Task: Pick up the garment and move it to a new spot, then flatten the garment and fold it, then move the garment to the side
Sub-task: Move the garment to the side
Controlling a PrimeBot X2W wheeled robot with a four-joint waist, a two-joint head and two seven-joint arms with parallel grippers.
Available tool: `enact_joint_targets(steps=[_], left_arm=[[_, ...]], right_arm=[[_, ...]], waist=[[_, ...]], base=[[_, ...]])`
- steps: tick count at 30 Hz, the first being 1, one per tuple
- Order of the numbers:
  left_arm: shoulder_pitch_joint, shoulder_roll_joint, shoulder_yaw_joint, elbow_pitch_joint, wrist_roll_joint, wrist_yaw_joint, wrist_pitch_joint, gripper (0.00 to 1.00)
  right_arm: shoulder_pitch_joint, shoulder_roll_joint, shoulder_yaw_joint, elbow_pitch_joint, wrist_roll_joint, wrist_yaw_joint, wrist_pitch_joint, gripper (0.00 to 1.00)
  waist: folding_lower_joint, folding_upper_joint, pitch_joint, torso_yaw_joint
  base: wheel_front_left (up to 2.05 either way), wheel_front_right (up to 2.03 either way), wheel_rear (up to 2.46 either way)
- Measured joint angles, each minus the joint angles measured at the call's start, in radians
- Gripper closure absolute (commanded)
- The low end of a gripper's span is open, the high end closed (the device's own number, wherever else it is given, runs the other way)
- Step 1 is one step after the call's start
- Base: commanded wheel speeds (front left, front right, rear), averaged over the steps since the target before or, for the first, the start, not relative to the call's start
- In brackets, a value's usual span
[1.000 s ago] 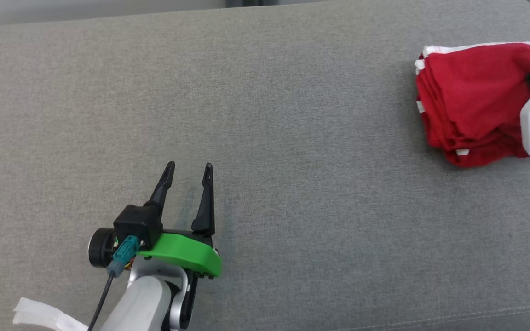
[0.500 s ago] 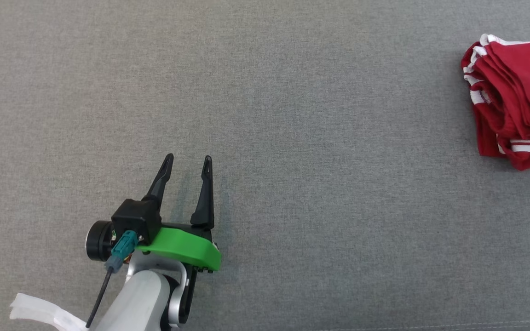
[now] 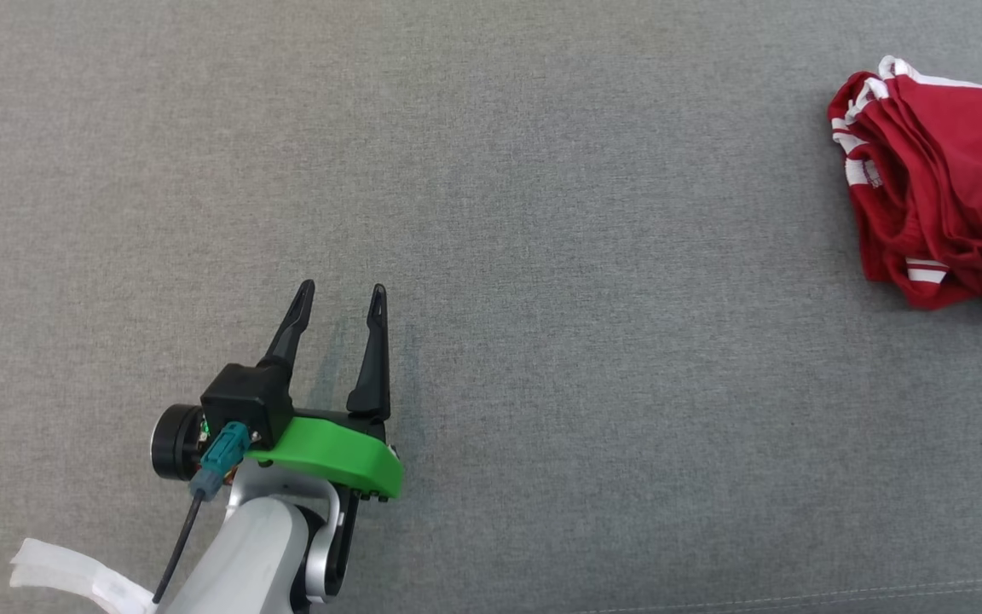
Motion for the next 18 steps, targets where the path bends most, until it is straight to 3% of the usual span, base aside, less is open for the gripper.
enact_joint_targets(steps=[12,18], left_arm=[[-0.002,0.006,0.047,0.013,-0.035,0.01,-0.022,0.0],[0.005,-0.001,0.101,0.043,-0.058,0.016,-0.048,0.0]], right_arm=[[-0.045,0.1,-0.004,-0.055,0.032,0.0,-0.135,0.0],[0.001,0.196,-0.04,-0.104,0.049,0.0,-0.207,0.0]], waist=[[0.0,0.0,-0.072,-0.008],[0.0,0.0,-0.133,0.0]], base=[[0.0,0.0,0.0],[0.0,0.0,0.0]])
